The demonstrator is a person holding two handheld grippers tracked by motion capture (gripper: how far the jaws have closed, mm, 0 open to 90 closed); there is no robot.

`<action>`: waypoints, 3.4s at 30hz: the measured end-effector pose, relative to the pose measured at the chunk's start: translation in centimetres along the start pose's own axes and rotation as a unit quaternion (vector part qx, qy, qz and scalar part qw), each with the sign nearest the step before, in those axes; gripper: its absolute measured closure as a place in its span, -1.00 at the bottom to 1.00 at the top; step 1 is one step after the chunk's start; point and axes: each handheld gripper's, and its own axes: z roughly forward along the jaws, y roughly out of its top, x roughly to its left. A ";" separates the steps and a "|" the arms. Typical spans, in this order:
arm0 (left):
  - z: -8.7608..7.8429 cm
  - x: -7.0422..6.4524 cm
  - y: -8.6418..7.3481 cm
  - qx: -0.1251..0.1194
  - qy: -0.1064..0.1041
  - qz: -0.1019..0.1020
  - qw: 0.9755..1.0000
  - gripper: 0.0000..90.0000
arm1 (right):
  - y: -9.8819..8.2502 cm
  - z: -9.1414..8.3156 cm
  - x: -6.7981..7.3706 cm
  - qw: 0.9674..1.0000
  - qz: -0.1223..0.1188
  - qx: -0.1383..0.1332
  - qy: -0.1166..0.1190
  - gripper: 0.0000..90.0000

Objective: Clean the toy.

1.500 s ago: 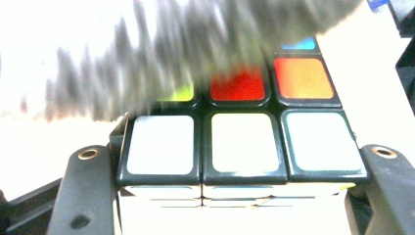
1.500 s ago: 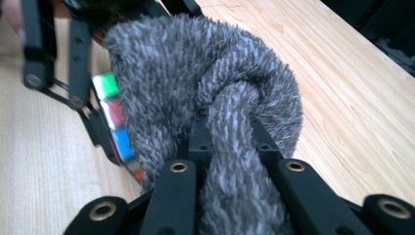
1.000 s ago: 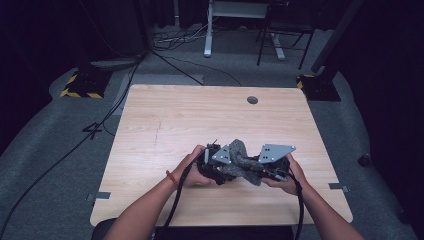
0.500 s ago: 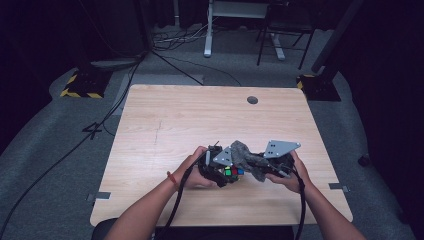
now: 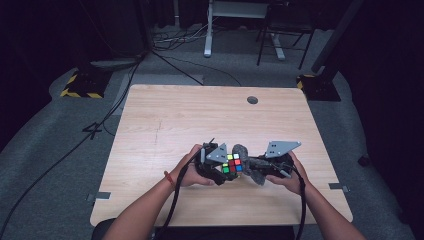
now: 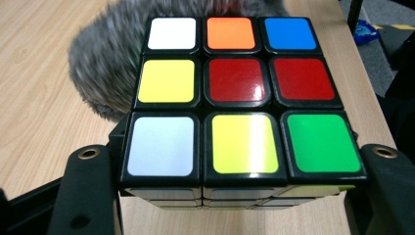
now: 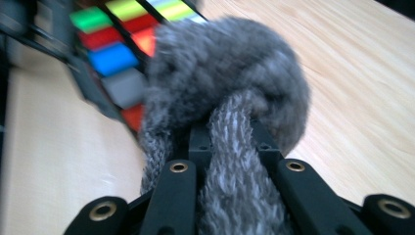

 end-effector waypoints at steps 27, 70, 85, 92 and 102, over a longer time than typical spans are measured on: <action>1.0 0.1 -0.1 0.033 0.013 0.014 0.999 -0.26 | 1.3 -0.2 1.4 0.999 -0.017 -0.041 0.026 0.72; -0.7 -1.3 0.8 -0.009 0.002 0.032 0.999 -0.26 | 0.7 -0.6 0.7 0.999 -0.024 0.001 -0.034 0.71; -2.1 -0.5 0.3 -0.047 0.010 0.022 0.999 -0.25 | 0.2 0.5 0.7 1.000 -0.002 0.006 0.027 0.71; -2.0 -0.2 -0.2 -0.056 -0.001 0.018 0.998 -0.26 | 0.1 0.1 0.5 0.999 0.009 -0.016 0.042 0.71; -1.6 0.3 -0.7 -0.038 0.002 0.008 0.999 -0.26 | 0.4 -0.6 0.6 0.999 0.003 -0.033 0.035 0.71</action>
